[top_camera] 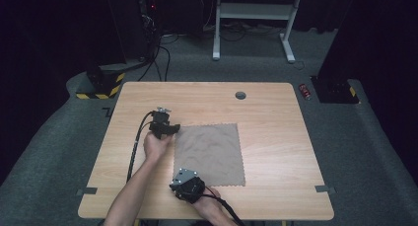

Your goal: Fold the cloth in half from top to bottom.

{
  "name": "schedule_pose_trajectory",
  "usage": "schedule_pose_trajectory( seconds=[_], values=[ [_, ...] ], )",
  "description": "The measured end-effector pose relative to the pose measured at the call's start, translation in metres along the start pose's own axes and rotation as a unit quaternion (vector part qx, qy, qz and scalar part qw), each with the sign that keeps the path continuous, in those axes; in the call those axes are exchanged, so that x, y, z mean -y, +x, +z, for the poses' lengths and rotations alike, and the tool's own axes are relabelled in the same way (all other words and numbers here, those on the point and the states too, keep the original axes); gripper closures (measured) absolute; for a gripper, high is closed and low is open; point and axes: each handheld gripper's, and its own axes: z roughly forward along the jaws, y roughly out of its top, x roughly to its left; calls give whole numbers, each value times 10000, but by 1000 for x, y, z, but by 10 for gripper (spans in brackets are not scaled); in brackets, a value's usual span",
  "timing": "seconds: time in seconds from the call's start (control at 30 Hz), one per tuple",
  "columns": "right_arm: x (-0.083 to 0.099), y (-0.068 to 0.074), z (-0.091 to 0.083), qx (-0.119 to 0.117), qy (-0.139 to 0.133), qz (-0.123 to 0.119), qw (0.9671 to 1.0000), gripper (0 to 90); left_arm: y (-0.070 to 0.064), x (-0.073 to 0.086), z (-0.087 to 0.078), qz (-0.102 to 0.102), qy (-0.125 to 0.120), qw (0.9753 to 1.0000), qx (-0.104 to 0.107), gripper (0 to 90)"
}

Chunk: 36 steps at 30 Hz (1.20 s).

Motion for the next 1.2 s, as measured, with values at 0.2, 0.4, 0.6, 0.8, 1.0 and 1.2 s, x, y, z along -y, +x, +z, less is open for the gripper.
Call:
schedule_pose_trajectory(
  seconds=[0.2, 0.4, 0.6, 0.8, 1.0, 1.2],
  values=[
    [0, 1, 0, 64, 15, -25, 10000, 796, -9, 0, 3, 269, -24, 9995, -175, 558],
    [-1, 3, 0, 181, 51, -116, 9998, 854, -14, -1, 3, 340, -18, 9994, -45, 736],
    [-1, 1, 0, 177, 62, -96, 9998, 886, -11, -1, 3, 244, 44, 9995, 207, 890],
    [-1, 0, -3, 98, 79, -31, 9999, 891, -3, -2, -2, 58, -26, 9989, 466, 896],
    [-5, 0, -9, 67, 7, -6, 10000, 893, 0, -8, -17, -60, -320, 9973, 653, 897],
    [-13, 2, -11, -17, -67, -18, 10000, 894, 6, -9, -23, -178, -380, 9965, 721, 897]
  ],
)
